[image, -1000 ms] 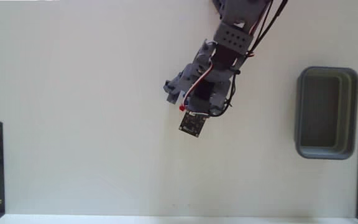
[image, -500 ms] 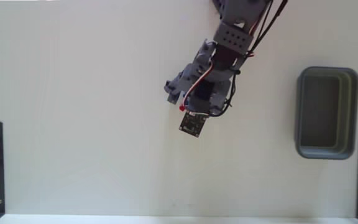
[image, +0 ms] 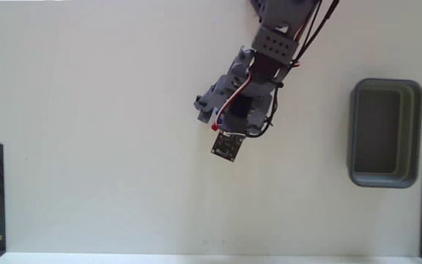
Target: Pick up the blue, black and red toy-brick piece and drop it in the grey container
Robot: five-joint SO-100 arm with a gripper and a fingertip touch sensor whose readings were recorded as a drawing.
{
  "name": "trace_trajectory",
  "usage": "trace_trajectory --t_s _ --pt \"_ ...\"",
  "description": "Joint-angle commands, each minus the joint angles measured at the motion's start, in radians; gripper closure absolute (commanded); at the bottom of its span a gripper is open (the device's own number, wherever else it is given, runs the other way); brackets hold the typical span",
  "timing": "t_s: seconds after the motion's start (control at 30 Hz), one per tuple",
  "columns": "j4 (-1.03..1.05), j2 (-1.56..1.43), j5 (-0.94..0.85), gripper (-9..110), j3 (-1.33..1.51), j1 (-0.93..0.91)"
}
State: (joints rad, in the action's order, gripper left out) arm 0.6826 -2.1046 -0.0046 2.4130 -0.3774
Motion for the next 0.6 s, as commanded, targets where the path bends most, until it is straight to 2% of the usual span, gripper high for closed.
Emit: trace_trajectory --t_s 0.0,0.57 --pt "-0.016 -0.024 0.005 22 -0.002 -0.020" --pt "-0.016 -0.024 0.005 27 -0.002 -0.020"
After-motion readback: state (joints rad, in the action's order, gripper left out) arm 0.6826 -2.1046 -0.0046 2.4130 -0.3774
